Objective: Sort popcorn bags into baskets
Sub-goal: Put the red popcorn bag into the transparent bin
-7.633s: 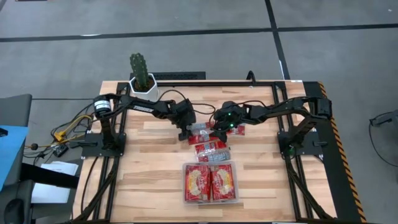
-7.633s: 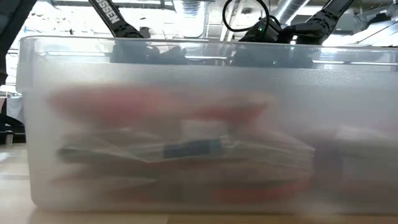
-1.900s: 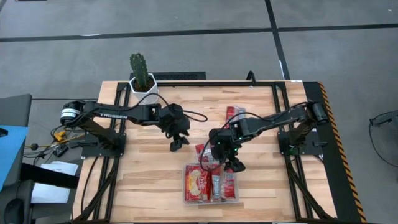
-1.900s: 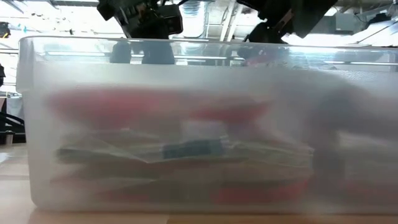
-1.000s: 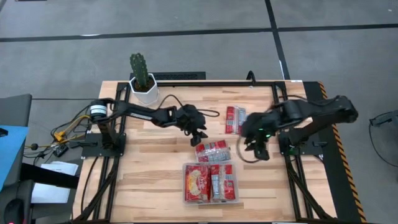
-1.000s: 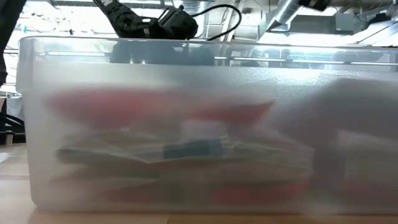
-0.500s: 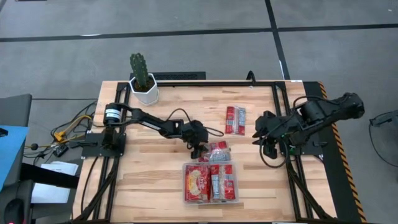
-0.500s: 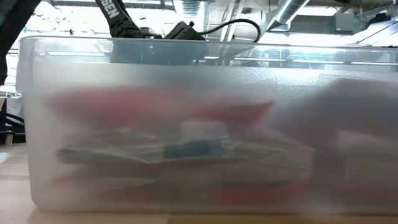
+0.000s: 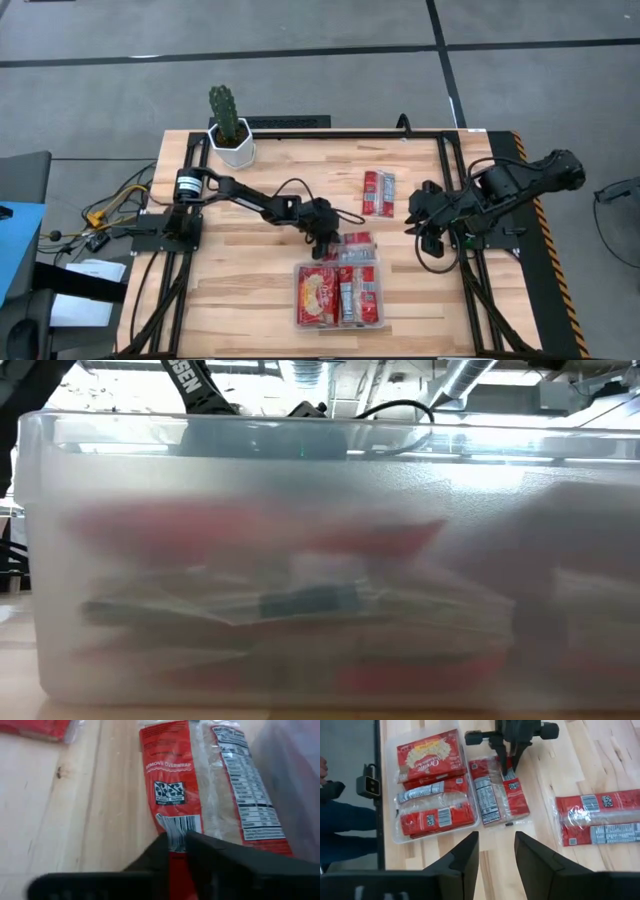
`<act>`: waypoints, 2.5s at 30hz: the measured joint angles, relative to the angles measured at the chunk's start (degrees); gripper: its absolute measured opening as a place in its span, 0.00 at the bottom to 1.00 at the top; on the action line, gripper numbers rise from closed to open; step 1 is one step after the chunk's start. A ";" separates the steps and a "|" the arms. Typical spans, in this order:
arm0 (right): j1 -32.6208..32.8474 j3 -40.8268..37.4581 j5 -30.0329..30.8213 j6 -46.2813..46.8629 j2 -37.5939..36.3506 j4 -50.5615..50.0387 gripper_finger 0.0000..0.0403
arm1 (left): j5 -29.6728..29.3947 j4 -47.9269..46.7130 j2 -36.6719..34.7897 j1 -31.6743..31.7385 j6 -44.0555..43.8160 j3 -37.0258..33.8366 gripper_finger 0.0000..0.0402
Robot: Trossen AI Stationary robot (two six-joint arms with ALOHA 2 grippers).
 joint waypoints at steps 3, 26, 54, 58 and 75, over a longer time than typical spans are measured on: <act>0.00 -0.01 1.53 0.04 0.00 -0.09 0.35 | 0.88 -0.23 0.00 1.65 -4.28 0.09 0.04; -20.26 -0.01 4.29 -11.99 0.00 9.33 0.53 | -12.50 -22.73 -16.42 3.09 4.06 3.98 0.00; -45.95 -38.58 -29.92 -15.15 -0.88 69.45 0.57 | -23.48 -25.40 -32.85 -0.70 -0.33 4.17 0.00; -46.60 -38.83 -33.52 -14.21 -0.87 72.49 0.57 | -25.15 -24.56 -32.85 -2.06 -1.55 4.17 0.00; -45.25 -38.81 -40.42 -13.95 2.03 73.30 0.57 | -30.87 -22.62 -33.03 -5.45 2.08 9.48 0.00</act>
